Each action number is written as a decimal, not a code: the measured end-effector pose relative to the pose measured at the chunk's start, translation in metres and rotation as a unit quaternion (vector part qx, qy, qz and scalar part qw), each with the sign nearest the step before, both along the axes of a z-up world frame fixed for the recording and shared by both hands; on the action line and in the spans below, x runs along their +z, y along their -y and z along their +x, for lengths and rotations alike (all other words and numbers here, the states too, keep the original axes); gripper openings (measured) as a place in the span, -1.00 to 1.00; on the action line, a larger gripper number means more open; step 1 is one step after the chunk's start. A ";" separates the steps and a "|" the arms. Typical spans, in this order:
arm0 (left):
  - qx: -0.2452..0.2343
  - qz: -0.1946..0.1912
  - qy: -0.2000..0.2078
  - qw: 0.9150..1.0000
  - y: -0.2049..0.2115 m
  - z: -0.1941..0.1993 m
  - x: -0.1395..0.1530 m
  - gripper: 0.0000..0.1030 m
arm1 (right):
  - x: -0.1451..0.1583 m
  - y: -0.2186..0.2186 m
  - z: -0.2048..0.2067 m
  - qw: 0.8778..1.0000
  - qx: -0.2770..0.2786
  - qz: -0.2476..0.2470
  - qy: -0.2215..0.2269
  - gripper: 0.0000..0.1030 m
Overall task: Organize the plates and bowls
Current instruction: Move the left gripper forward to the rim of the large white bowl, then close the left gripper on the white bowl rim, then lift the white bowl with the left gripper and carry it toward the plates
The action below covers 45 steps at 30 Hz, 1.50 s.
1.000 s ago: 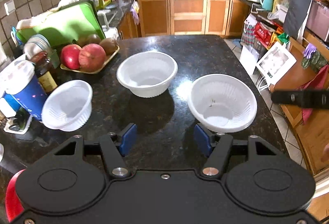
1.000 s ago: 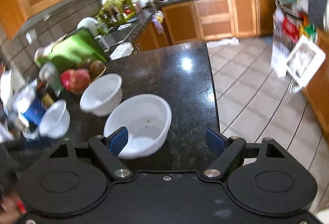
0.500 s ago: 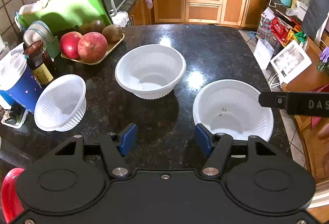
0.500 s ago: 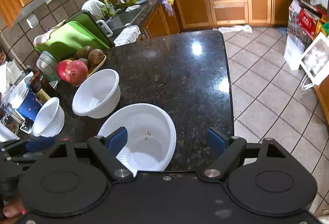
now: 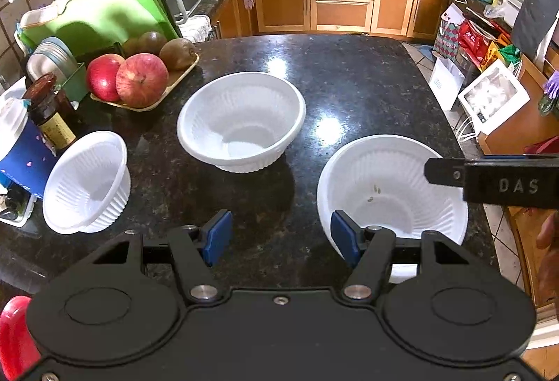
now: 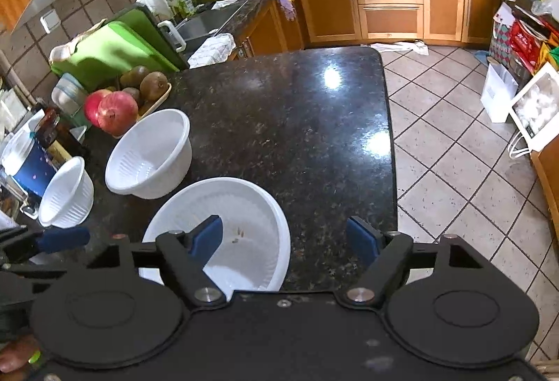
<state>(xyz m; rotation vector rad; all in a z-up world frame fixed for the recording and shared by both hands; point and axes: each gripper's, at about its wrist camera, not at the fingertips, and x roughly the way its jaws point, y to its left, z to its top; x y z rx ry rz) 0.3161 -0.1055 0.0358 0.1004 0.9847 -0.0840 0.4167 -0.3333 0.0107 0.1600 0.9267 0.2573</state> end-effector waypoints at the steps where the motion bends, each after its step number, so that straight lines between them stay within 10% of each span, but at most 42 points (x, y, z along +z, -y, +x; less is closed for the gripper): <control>1: -0.003 -0.002 -0.001 1.000 0.001 0.002 0.000 0.28 | -0.001 -0.001 0.000 1.000 0.003 -0.001 0.000 0.55; 11: -0.029 -0.008 -0.016 0.999 0.014 0.016 -0.008 0.26 | -0.009 -0.008 0.007 0.999 0.027 -0.025 -0.014 0.33; 26: -0.044 -0.018 -0.044 0.998 0.022 0.032 -0.024 -0.63 | -0.020 -0.016 0.011 0.998 0.045 -0.038 -0.032 -0.48; 45: -0.078 -0.033 -0.070 0.994 -0.044 -0.031 -0.012 -0.65 | -0.014 -0.069 -0.065 0.995 0.063 -0.041 -0.064 -0.51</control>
